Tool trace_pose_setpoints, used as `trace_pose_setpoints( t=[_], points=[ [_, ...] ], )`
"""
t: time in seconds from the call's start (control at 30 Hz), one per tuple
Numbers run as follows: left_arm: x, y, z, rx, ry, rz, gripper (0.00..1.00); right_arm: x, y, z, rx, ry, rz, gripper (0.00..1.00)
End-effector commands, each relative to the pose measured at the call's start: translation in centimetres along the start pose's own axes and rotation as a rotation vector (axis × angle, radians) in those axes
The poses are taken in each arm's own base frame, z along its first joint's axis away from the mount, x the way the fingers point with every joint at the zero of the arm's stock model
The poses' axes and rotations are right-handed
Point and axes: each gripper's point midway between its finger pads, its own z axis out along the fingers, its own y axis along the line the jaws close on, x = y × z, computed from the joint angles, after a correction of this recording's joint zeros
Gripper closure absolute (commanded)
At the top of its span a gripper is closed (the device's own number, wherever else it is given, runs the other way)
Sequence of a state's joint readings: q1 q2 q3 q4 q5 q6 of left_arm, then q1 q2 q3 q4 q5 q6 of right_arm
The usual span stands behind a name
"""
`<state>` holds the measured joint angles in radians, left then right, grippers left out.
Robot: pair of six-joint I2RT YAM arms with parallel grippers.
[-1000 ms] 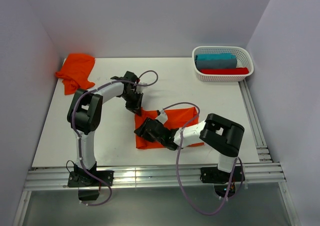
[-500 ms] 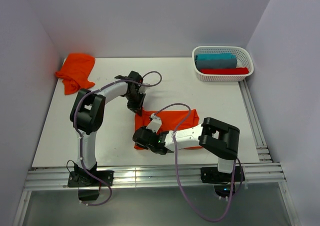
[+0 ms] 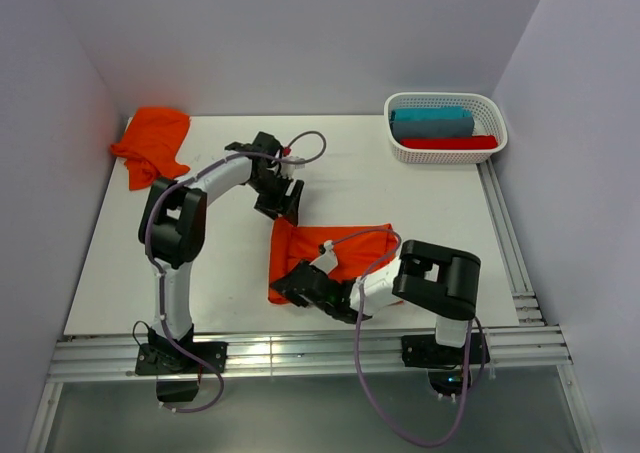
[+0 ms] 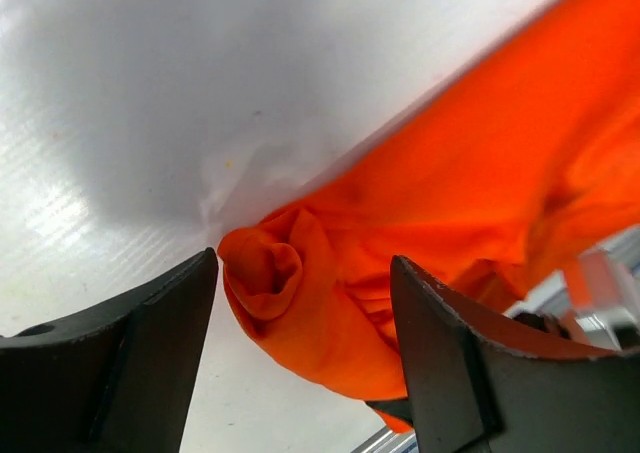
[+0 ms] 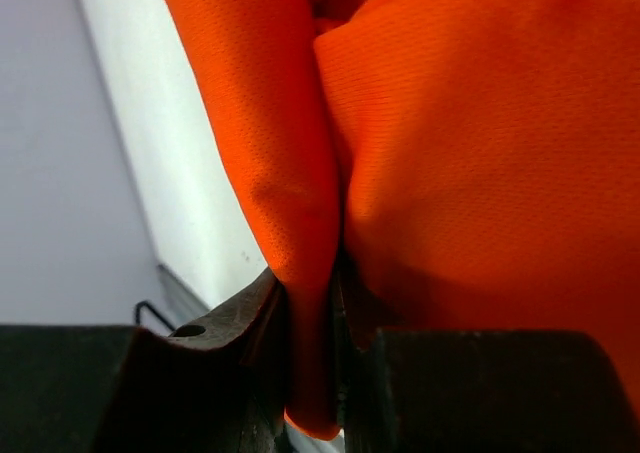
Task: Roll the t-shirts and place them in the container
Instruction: Roll the tshirt
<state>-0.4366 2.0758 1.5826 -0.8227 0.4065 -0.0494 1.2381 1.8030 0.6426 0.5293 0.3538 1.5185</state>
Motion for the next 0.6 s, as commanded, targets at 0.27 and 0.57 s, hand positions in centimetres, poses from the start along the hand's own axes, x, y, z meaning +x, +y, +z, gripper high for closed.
trace_pose_setpoints(
  t=[0.27, 0.57],
  points=[
    [1.0, -0.8, -4.9, 0.357, -0.070, 0.076, 0.23, 1.9, -8.1, -0.5, 0.034, 0.130, 0.148, 0.86],
    [4.8, -0.3, -2.6, 0.437, -0.051, 0.048, 0.23, 1.9, -8.1, -0.3, 0.019, 0.136, 0.162, 0.87]
  ],
)
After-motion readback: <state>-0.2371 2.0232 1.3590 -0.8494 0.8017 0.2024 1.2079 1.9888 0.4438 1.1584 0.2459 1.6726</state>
